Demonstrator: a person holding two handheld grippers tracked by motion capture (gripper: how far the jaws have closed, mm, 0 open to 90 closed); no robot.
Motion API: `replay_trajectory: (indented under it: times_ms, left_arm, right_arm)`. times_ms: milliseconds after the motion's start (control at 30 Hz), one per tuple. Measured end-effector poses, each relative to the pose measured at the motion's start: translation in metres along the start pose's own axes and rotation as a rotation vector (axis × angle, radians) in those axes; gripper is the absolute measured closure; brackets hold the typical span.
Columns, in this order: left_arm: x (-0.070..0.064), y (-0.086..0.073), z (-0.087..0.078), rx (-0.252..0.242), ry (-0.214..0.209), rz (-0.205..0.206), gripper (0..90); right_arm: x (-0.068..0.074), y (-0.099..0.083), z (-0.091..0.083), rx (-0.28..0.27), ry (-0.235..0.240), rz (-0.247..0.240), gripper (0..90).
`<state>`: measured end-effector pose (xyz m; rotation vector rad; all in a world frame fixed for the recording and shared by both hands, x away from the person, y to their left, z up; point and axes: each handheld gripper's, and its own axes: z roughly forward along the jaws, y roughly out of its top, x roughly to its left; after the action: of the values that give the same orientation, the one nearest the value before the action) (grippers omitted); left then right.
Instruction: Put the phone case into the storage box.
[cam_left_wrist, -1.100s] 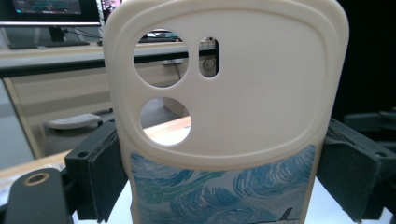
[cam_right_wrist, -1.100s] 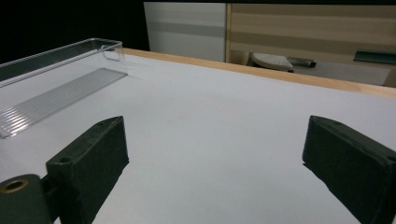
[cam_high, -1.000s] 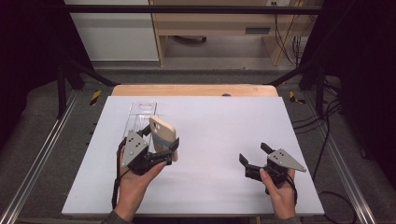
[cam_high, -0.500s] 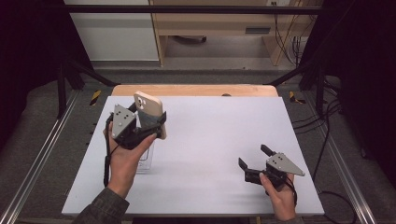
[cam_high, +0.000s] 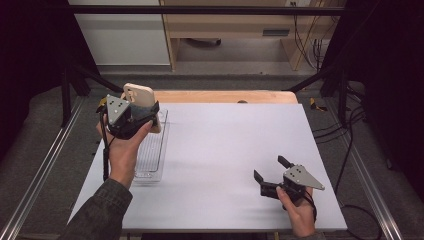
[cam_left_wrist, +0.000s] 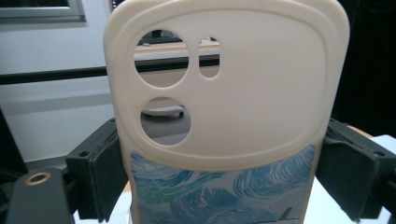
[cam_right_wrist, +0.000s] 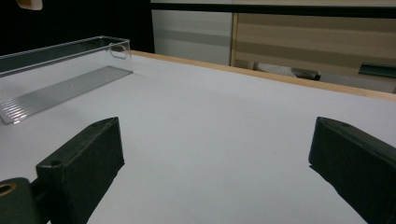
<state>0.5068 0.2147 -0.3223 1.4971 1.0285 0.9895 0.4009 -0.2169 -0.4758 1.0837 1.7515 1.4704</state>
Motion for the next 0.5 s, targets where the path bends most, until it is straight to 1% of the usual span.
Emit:
replay_trajectory:
  times_ms: [67, 133, 267, 367, 500]
  left_arm:
    - [0.001, -0.001, 0.004, 0.0, 0.011, -0.002, 11.7]
    - [0.002, -0.001, 0.008, -0.001, 0.021, -0.013, 11.7]
    - [0.006, -0.001, 0.018, 0.005, 0.043, 0.001, 11.8]
    - [0.009, 0.0, 0.024, 0.006, 0.056, 0.003, 11.8]
    - [0.015, -0.001, 0.031, 0.01, 0.071, -0.011, 11.8]
  right_arm:
    - [0.0, 0.0, 0.0, -0.001, 0.0, 0.002, 3.3]
    - [-0.001, 0.0, -0.001, -0.002, -0.004, 0.0, 3.5]
    - [-0.001, 0.0, -0.002, -0.004, -0.006, 0.001, 3.6]
    - [-0.001, 0.0, -0.002, -0.006, -0.003, -0.004, 3.6]
    - [-0.001, -0.001, -0.002, -0.004, -0.001, -0.002, 3.6]
